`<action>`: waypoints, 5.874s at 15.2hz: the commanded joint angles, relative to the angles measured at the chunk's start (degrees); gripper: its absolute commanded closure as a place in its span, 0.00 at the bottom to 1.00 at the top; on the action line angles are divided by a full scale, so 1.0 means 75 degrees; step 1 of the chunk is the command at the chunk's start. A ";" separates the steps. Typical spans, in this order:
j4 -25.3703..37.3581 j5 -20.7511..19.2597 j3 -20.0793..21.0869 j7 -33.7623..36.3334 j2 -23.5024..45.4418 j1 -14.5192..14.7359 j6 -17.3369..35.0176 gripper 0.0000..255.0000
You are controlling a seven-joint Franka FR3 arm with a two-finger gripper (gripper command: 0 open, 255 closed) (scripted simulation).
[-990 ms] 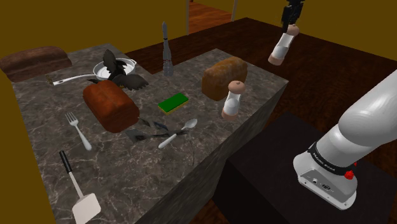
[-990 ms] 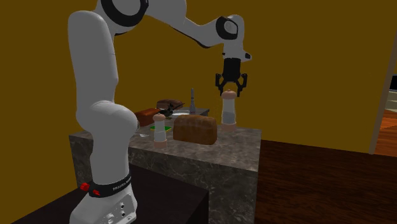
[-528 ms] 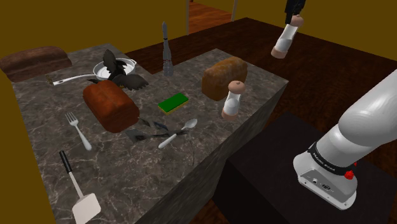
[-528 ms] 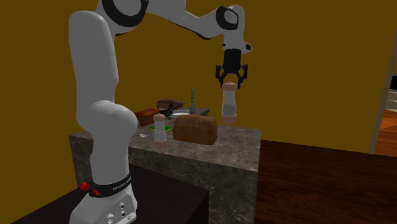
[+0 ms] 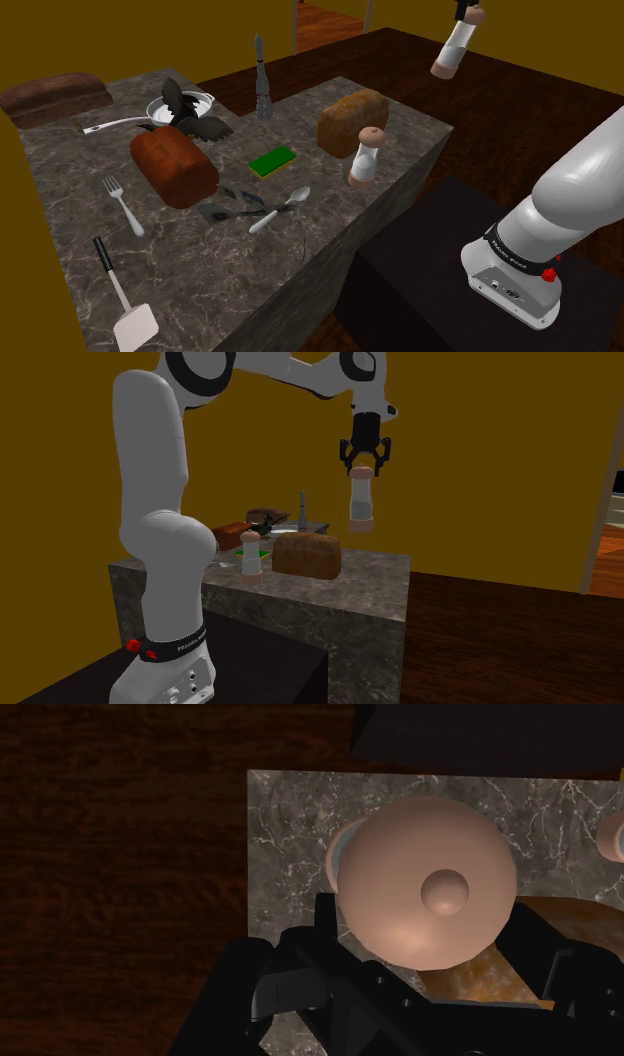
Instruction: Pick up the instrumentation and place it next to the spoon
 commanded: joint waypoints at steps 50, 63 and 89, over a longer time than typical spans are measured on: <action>-0.1885 0.1979 0.4931 0.7608 -0.2413 0.2656 -0.0497 1.00; -0.3492 0.2077 0.4993 0.7450 -0.2704 0.2708 0.0823 1.00; -0.5889 0.2201 0.5286 0.7310 -0.2385 0.2783 0.3532 1.00</action>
